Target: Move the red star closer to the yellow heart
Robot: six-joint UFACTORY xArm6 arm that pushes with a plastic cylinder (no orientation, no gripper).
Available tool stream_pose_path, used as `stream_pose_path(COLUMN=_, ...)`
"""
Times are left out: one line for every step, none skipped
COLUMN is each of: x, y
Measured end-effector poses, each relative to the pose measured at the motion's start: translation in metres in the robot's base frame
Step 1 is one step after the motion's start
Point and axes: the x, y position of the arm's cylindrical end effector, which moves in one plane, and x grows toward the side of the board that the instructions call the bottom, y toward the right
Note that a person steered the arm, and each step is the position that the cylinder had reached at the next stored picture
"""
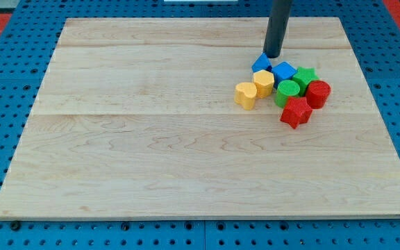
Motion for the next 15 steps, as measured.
stream_pose_path(x=0.000, y=0.000)
stream_pose_path(x=0.001, y=0.000)
stream_pose_path(x=0.001, y=-0.001)
stream_pose_path(x=-0.050, y=0.031)
stream_pose_path(x=-0.060, y=0.141)
stream_pose_path(x=-0.054, y=0.211)
stream_pose_path(x=-0.039, y=0.214)
stream_pose_path(x=-0.037, y=0.213)
stream_pose_path(x=-0.017, y=0.213)
stream_pose_path(x=0.027, y=0.208)
stream_pose_path(x=0.088, y=0.176)
stream_pose_path(x=0.116, y=0.130)
stream_pose_path(x=0.157, y=0.069)
stream_pose_path(x=0.150, y=0.014)
stream_pose_path(x=0.131, y=-0.006)
